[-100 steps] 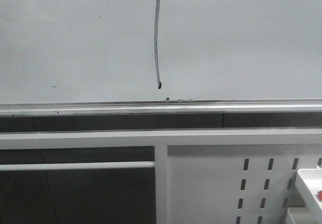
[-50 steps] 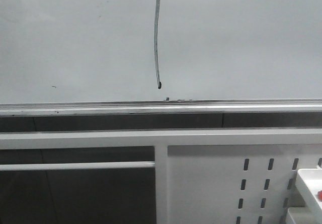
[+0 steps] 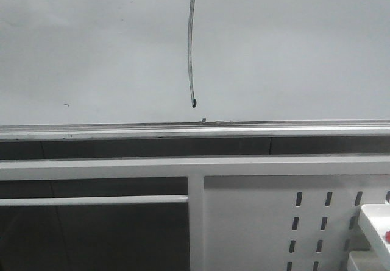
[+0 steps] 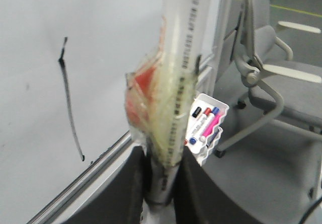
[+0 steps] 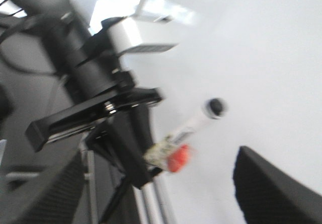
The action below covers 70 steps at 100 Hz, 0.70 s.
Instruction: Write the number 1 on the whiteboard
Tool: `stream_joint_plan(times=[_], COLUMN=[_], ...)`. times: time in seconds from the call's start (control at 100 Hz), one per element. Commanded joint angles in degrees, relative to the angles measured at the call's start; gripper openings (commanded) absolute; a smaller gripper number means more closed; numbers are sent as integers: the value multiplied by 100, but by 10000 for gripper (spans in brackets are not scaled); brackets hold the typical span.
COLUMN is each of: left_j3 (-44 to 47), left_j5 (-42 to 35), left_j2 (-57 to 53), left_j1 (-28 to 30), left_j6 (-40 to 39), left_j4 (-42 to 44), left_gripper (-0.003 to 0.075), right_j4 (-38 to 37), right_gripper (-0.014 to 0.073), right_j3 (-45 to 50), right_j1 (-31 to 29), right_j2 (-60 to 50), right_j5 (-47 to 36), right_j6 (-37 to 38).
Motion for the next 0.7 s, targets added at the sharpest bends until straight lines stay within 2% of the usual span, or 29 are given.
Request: stream_joint_plan(times=[0.0, 0.14, 0.27, 0.34, 0.44, 0.59, 0.69], left_j3=[-123, -123, -123, -134, -134, -134, -134], left_j5=[-793, -2259, -3645, -4182, -4429, -4587, -4741], left_j2=[224, 818, 1423, 1741, 2101, 2409, 2499], left_j1=[-31, -517, -1194, -1455, -1497, -1279, -1017], left_j6=[-67, -67, -162, -604, -1978, -4629, -5680], left_j4=[-541, -940, -940, -825, -65, 2474, 3485], left_gripper=[-20, -20, -20, -19, -19, -19, -19], right_j4=[88, 76, 87, 87, 87, 87, 87], right_gripper=[362, -71, -65, -65, -67, -67, -67], right_j3=[-131, 72, 357, 512, 630, 644, 644], right_j1=[-410, -946, -1183, -1207, -1207, -1210, -1210], right_j2=[-386, -897, -1317, -1483, -1633, -1731, -1744], right_j5=[6, 797, 1162, 1173, 1200, 1295, 1295], right_j6=[67, 226, 277, 292, 292, 347, 491])
